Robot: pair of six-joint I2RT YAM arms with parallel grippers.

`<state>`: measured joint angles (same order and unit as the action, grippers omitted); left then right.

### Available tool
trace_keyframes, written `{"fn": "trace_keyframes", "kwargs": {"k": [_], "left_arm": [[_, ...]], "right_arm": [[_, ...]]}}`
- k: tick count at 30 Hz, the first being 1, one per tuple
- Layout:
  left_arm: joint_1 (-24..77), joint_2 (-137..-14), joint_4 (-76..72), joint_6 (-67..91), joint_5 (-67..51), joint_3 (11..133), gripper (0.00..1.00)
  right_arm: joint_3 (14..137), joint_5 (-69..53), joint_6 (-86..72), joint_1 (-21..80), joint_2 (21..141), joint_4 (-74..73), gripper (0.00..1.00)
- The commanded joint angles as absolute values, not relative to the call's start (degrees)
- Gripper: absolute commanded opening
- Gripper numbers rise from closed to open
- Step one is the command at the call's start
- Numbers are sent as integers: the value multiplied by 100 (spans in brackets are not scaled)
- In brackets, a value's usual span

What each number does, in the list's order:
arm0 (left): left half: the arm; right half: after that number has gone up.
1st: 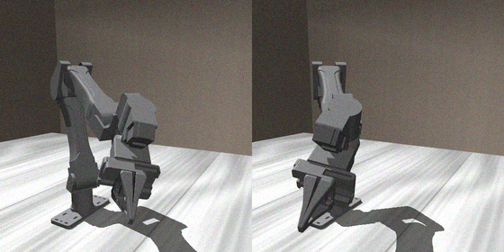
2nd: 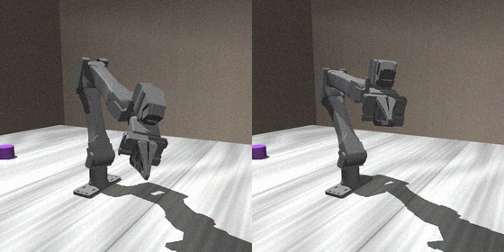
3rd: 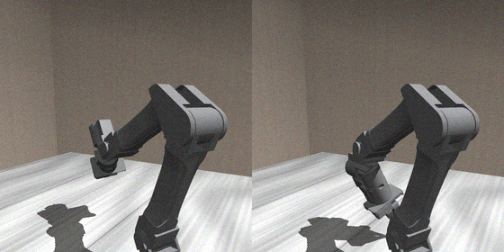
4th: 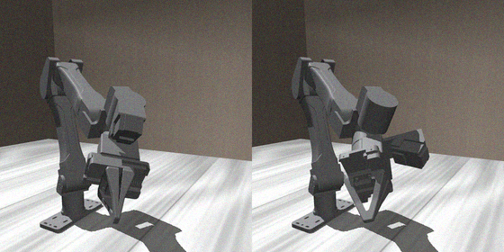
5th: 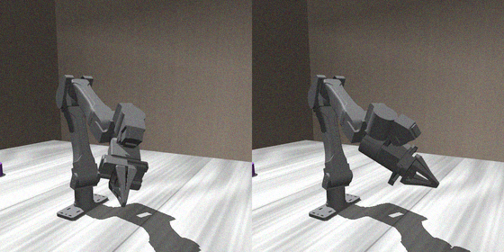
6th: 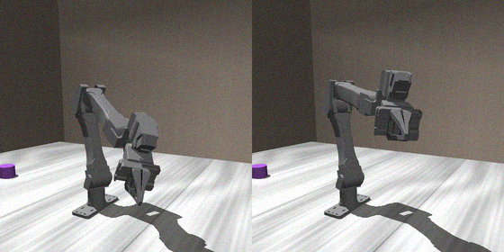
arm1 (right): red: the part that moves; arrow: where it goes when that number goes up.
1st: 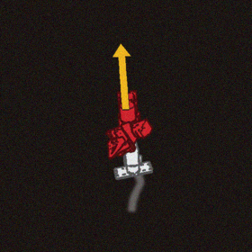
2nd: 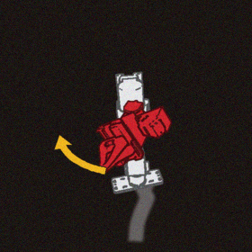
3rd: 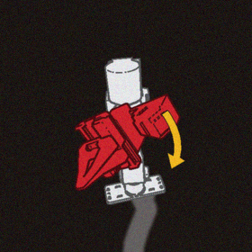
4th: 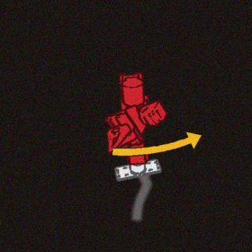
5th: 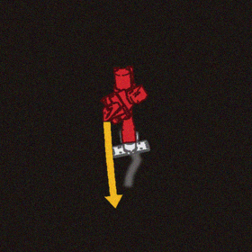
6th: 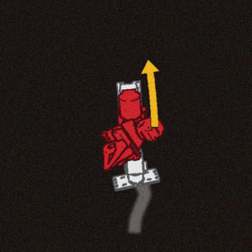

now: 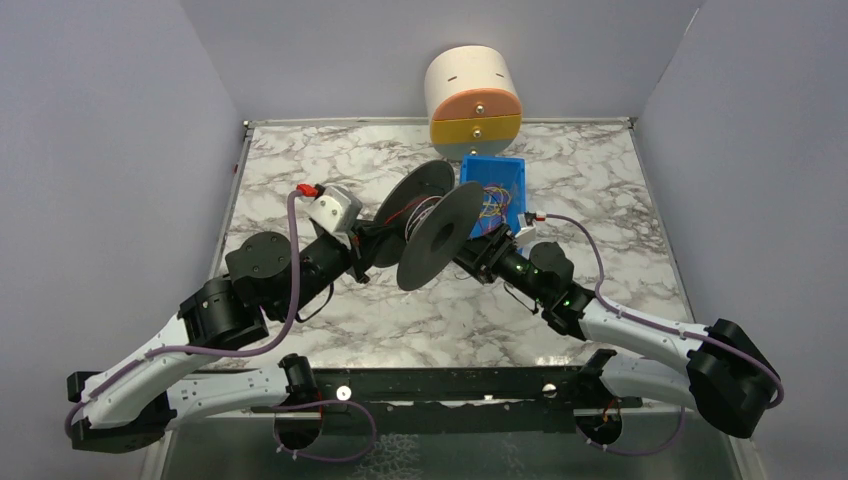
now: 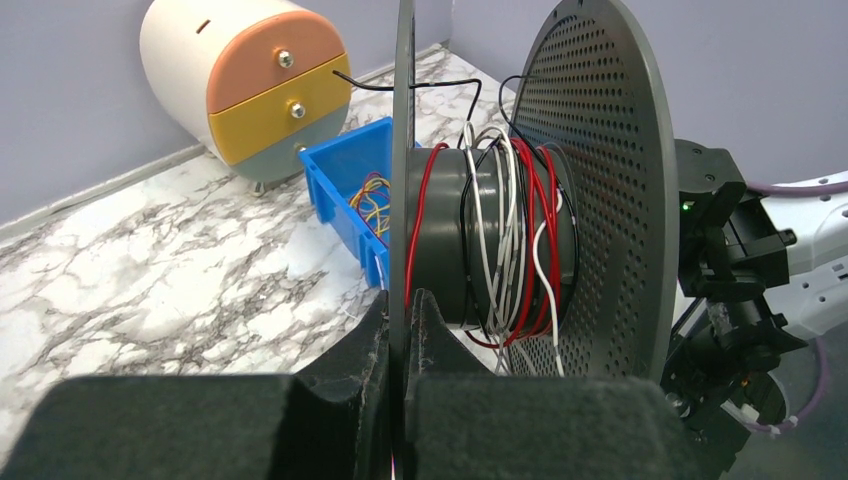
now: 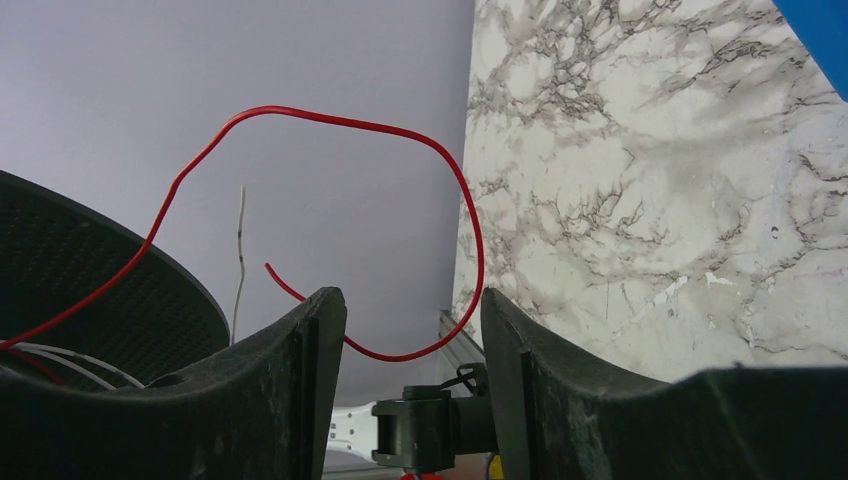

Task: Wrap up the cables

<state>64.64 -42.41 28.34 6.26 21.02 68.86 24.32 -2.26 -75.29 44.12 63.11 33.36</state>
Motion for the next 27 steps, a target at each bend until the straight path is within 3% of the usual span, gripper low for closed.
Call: {"fn": "trace_keyframes", "kwargs": {"k": [1, 8, 14, 27], "left_arm": [[6499, -4186, 2131, 696, 2025, 6922, 0], [6497, -4202, 2066, 686, 2089, 6844, 0], [6499, -4247, 1996, 776, 2388, 6746, 0], [6500, -4435, 975, 1150, 3785, 6154, 0]], "right_arm": [[2603, -162, -7634, 4385, 6364, 3530, 55], [2696, -454, -7668, 4386, 6609, 3769, 39], [2588, -586, -7493, 4410, 6678, 3917, 2], [2057, -169, -6996, 5153, 6787, 3651, 1]]}}
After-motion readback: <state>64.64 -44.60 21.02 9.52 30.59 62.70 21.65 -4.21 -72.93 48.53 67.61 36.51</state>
